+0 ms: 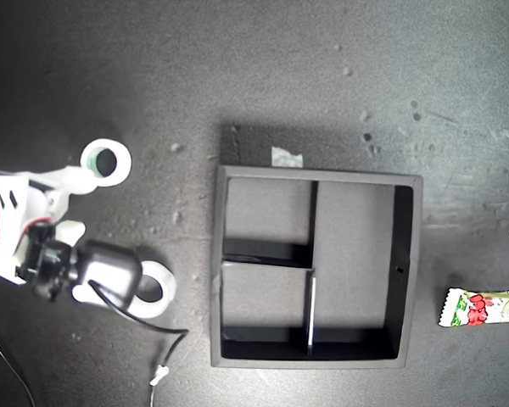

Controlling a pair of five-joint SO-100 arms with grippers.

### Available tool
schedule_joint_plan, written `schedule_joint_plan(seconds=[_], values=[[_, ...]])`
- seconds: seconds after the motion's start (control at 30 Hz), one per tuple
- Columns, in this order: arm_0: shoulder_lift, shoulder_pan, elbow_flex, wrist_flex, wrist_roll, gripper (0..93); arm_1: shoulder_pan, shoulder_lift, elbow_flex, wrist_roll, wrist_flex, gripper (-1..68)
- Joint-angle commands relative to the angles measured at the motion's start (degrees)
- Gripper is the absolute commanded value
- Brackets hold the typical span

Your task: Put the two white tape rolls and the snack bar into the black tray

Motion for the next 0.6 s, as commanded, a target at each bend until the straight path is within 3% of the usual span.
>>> schedule_joint_plan(seconds=[0.0, 0.23, 0.57], values=[[-2.0, -1.5, -3.5, -1.0, 2.2, 17.4, -0.9, 0.1, 0.3, 0.4, -1.8, 23.0], [-4.3, -4.5, -3.7, -1.8, 4.9, 17.5, -2.1, 0.1, 1.4, 0.7, -2.5, 21.6], [-9.6, -4.7, -4.1, -5.8, 6.2, 17.8, -2.0, 0.1, 2.4, 0.7, -2.5, 21.7]])
